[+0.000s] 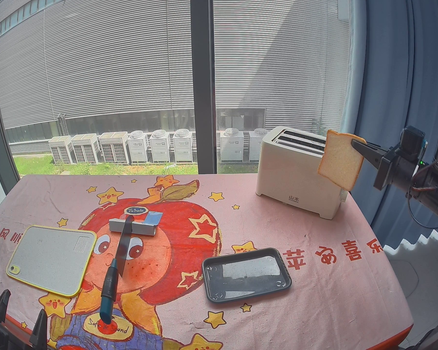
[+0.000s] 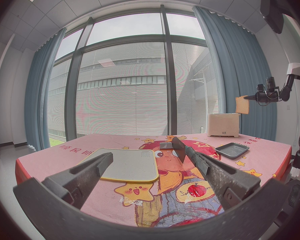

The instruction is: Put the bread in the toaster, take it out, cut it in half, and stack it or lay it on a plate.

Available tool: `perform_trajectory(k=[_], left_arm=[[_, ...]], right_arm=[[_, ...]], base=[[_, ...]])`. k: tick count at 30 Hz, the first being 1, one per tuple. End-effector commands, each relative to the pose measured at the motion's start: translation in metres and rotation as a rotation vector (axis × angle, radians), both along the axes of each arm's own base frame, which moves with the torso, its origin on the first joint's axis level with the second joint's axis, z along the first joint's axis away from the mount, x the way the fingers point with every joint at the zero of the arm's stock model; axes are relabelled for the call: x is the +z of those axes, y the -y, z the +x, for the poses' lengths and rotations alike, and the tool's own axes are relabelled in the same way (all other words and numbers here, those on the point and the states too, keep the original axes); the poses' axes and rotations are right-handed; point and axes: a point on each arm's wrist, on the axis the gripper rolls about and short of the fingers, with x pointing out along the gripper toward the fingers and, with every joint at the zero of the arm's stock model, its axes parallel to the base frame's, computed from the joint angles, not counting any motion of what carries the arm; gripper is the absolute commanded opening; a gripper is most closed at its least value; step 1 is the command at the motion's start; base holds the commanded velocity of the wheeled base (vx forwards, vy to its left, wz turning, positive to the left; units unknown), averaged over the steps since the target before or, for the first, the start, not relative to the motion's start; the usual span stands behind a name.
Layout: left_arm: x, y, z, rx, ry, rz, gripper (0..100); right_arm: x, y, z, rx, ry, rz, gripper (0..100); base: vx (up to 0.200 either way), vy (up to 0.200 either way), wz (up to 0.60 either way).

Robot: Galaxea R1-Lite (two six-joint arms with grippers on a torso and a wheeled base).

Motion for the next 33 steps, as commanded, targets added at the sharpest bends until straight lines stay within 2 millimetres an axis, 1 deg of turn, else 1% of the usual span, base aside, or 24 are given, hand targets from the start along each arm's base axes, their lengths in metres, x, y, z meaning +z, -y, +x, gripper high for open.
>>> perform_trajectory(k=[1, 2, 4, 8, 14, 18, 20, 25, 33], left_arm=[[-0.005, 0.000, 0.000, 0.000, -0.001, 0.000, 100], [-0.005, 0.000, 0.000, 0.000, -0.001, 0.000, 100], [-0.005, 0.000, 0.000, 0.000, -0.001, 0.000, 100], [-0.005, 0.000, 0.000, 0.000, -0.001, -0.001, 100], [-0.005, 0.000, 0.000, 0.002, -0.001, -0.003, 100], [-0.005, 0.000, 0.000, 0.000, -0.001, -0.001, 100], [-0.005, 0.000, 0.000, 0.000, -0.001, -0.001, 100], [-0.005, 0.000, 0.000, 0.000, 0.000, 0.000, 100], [-0.005, 0.000, 0.000, -0.001, -0.001, -0.001, 100]], right_arm=[[-0.003, 0.007, -0.026, -0.006, 0.033, 0.010, 0], [-0.007, 0.009, -0.034, -0.008, 0.034, 0.022, 0], [-0.013, 0.010, -0.044, -0.005, 0.017, 0.048, 0], [-0.018, 0.013, -0.057, -0.003, 0.004, 0.084, 0], [-0.017, 0.014, -0.059, -0.007, 0.013, 0.096, 0], [-0.030, 0.012, -0.063, 0.003, -0.033, 0.076, 0], [-0.031, 0.012, -0.065, 0.007, -0.038, 0.075, 0], [-0.029, 0.014, -0.067, -0.003, -0.025, 0.079, 0], [-0.029, 0.014, -0.067, 0.000, -0.029, 0.078, 0]], base=[[0.000, 0.000, 0.00], [0.000, 0.000, 0.00], [0.000, 0.000, 0.00], [0.000, 0.000, 0.00], [0.000, 0.000, 0.00], [0.000, 0.000, 0.00], [0.000, 0.000, 0.00], [0.000, 0.000, 0.00], [-0.200, 0.000, 0.00]])
